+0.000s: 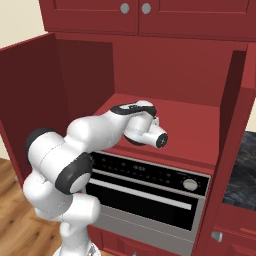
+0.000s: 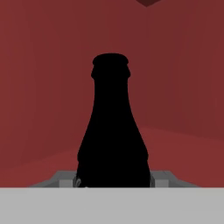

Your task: Pick the bottled drink from the counter and place it in the open cabinet.

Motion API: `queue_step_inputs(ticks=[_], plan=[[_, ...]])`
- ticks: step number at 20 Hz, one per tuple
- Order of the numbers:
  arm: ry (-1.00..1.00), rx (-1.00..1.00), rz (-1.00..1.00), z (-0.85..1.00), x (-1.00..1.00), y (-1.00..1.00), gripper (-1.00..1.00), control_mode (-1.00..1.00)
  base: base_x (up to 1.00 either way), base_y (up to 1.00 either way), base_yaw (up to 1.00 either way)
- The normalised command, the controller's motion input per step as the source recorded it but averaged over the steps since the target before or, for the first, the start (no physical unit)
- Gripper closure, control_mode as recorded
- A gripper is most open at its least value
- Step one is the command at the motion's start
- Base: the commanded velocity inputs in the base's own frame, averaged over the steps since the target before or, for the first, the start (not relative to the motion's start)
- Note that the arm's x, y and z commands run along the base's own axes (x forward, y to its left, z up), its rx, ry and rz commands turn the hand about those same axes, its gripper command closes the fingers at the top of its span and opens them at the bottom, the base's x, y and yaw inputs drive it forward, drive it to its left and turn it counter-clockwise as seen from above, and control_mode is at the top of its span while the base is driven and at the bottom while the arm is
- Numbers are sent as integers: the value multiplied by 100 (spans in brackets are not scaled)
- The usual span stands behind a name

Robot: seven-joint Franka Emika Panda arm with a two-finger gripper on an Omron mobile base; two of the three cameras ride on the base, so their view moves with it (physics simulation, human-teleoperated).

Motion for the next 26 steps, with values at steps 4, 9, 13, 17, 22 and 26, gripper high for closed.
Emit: queue_step_inputs(ticks=[4, 9, 13, 17, 22, 26], plan=[[0, 0, 0, -16, 7, 0, 100, -100, 0, 0, 0], [0, 0, 0, -13, 8, 0, 100, -100, 0, 0, 0], [0, 0, 0, -12, 13, 0, 100, -100, 0, 0, 0], [0, 0, 0, -15, 15, 0, 100, -100, 0, 0, 0], [0, 0, 0, -18, 9, 0, -100, -100, 0, 0, 0], [0, 0, 0, -18, 3, 0, -100, -100, 0, 0, 0]])
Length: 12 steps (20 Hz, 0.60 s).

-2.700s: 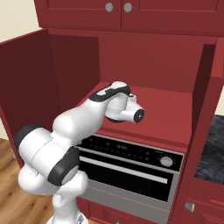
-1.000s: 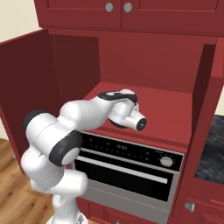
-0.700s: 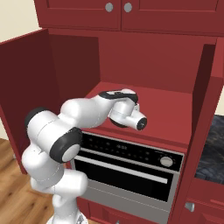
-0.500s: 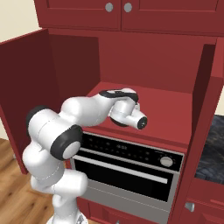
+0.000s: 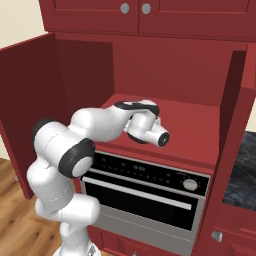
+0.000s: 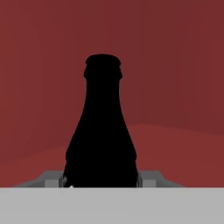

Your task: Pick the bottled drink from the counter and place it in the open cabinet.

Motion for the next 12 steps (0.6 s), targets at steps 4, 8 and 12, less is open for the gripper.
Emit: queue_step_inputs(ticks=[4, 8, 12], plan=[[-4, 0, 0, -5, 0, 0, -100, -100, 0, 0, 0], [-6, 0, 0, 0, -10, 0, -100, -100, 0, 0, 0], [-3, 0, 0, 0, -19, 0, -100, -100, 0, 0, 0]])
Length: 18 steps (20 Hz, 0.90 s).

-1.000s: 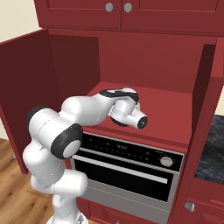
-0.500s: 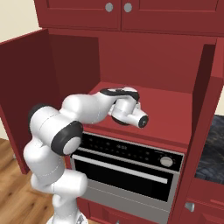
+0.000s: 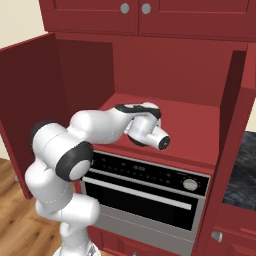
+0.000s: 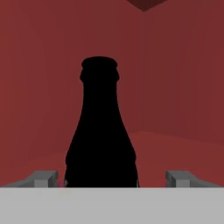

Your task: Pick the bottled drink from the counter and place it in the open cabinet.

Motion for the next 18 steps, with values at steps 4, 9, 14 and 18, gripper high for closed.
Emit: queue_step_inputs(ticks=[4, 9, 14, 18], plan=[[-1, 0, 0, 0, -27, 0, -100, -100, 0, 0, 0], [0, 0, 0, 2, -31, 0, -100, -100, 0, 0, 0], [0, 0, -1, 5, -30, 0, -100, -100, 0, 0, 0], [0, 0, -5, 8, -36, 1, -100, -100, 0, 0, 0]])
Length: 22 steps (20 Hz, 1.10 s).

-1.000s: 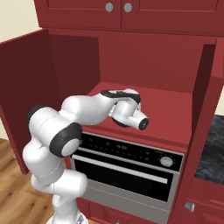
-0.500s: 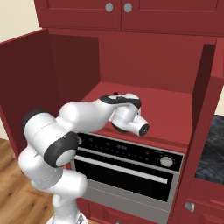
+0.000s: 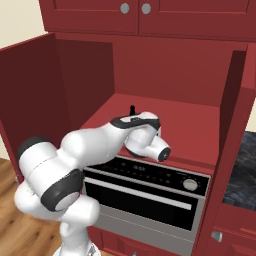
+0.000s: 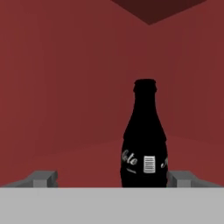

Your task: Pick the bottled drink from the counter and place it in the open cabinet.

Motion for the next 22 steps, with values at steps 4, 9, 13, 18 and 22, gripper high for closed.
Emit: queue_step_inputs(ticks=[4, 9, 13, 18, 22], plan=[[0, 0, -7, 7, -43, 0, -100, -100, 0, 0, 0], [0, 0, -8, 3, -43, 0, -100, -100, 0, 0, 0], [0, 0, -8, 3, -43, 0, -100, -100, 0, 0, 0], [0, 0, -8, 6, -43, 0, -100, -100, 0, 0, 0], [0, 0, -6, 5, -47, 0, -100, -100, 0, 0, 0]])
